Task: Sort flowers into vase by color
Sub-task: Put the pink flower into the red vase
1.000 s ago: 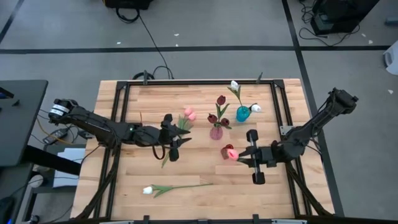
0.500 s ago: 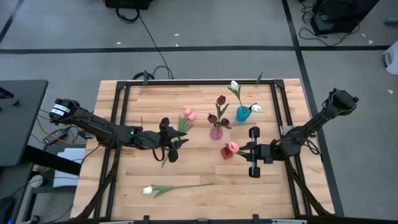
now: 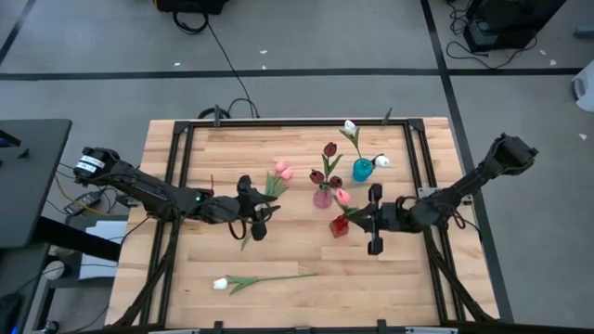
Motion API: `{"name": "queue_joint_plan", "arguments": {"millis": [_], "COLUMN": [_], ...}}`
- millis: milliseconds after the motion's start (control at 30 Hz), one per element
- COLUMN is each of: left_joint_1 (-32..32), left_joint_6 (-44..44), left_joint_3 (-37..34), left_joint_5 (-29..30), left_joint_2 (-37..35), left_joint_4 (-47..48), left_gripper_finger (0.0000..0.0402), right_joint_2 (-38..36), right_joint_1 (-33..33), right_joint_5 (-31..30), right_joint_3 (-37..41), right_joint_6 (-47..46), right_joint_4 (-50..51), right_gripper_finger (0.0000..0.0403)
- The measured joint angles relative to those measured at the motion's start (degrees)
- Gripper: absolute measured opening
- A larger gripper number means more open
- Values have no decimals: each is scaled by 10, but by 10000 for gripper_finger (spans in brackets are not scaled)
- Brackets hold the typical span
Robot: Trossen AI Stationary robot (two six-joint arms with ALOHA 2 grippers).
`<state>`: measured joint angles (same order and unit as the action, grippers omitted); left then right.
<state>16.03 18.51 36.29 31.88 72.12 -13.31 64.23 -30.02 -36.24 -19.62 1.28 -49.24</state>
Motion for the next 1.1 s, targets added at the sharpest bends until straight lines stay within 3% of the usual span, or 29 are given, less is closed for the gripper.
{"name": "queue_joint_plan", "arguments": {"millis": [133,267,500,700,867,1100], "left_joint_1": [0,0,0,0,0,0], "left_joint_6": [31,43,43,42,42,42], "left_joint_3": [0,0,0,0,0,0], "left_joint_5": [0,4,6,6,5,5], "left_joint_2": [0,0,0,0,0,0], "left_joint_4": [3,20,25,26,32,31], "left_gripper_finger": [131,133,142,142,142,142], "right_joint_2": [0,0,-20,-67,-136,-232], "right_joint_1": [17,31,35,33,27,14], "right_joint_5": [15,55,65,68,96,100], "right_joint_3": [2,2,-25,-60,-60,-60], "right_joint_6": [-92,-146,-153,-161,-150,-163], "right_joint_4": [52,121,246,364,434,521], "right_gripper_finger": [39,94,206,271,298,300]}}
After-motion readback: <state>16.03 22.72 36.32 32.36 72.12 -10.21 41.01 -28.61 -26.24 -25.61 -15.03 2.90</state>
